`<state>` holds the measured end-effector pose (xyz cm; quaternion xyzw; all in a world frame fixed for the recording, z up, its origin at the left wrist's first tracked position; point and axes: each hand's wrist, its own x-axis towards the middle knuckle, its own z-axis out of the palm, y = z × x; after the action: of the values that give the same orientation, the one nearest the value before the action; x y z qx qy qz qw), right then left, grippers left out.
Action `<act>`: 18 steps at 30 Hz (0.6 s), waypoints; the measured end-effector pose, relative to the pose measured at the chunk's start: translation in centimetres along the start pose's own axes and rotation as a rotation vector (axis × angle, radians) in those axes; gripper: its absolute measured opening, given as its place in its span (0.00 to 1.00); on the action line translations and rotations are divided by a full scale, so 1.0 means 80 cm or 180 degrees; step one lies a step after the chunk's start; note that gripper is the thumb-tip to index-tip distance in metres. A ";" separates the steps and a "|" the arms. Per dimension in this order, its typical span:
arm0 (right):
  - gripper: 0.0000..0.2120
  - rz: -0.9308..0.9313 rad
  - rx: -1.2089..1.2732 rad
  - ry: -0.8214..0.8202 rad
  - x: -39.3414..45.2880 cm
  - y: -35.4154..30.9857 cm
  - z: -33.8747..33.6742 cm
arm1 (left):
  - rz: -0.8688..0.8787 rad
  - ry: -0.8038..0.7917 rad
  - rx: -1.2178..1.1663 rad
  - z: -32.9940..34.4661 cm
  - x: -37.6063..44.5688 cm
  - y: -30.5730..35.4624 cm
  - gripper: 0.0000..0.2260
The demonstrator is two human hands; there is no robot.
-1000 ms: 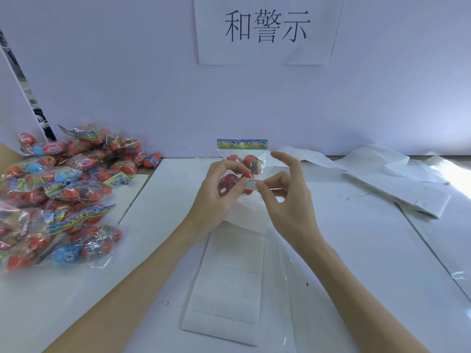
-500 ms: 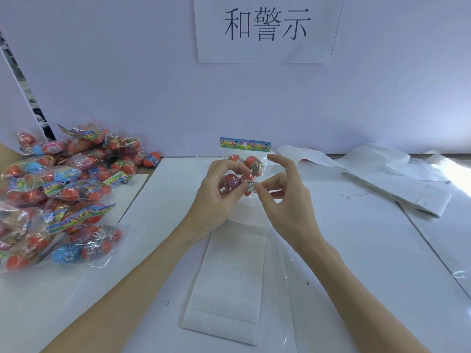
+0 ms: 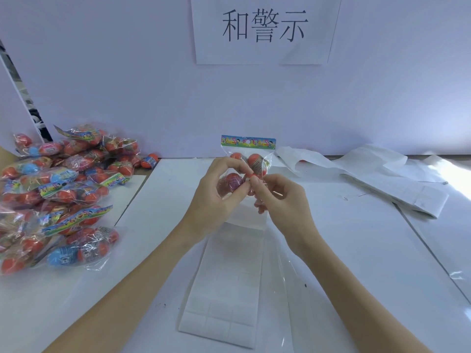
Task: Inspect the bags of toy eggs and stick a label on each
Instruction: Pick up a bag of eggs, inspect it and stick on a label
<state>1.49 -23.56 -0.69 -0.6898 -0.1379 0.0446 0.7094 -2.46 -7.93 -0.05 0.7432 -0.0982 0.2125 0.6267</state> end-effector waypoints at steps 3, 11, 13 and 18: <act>0.12 0.0078 0.0309 -0.0066 0.003 -0.001 -0.005 | -0.0033 -0.0048 -0.0233 0.000 0.000 0.003 0.07; 0.09 0.0384 0.1039 -0.0582 0.004 -0.002 -0.015 | -0.0152 0.0083 -0.0492 -0.001 0.002 0.003 0.06; 0.05 0.0439 0.1115 -0.0804 0.005 -0.004 -0.020 | -0.0142 0.0066 -0.0442 -0.004 0.002 0.002 0.06; 0.10 0.0636 0.1209 -0.0813 0.006 -0.005 -0.017 | 0.0133 0.0129 -0.0203 -0.002 0.003 0.004 0.13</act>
<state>2.23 -24.80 -0.26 -0.5430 -0.1468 0.2264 0.7952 -2.46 -7.79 0.39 0.7162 -0.1077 0.2374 0.6474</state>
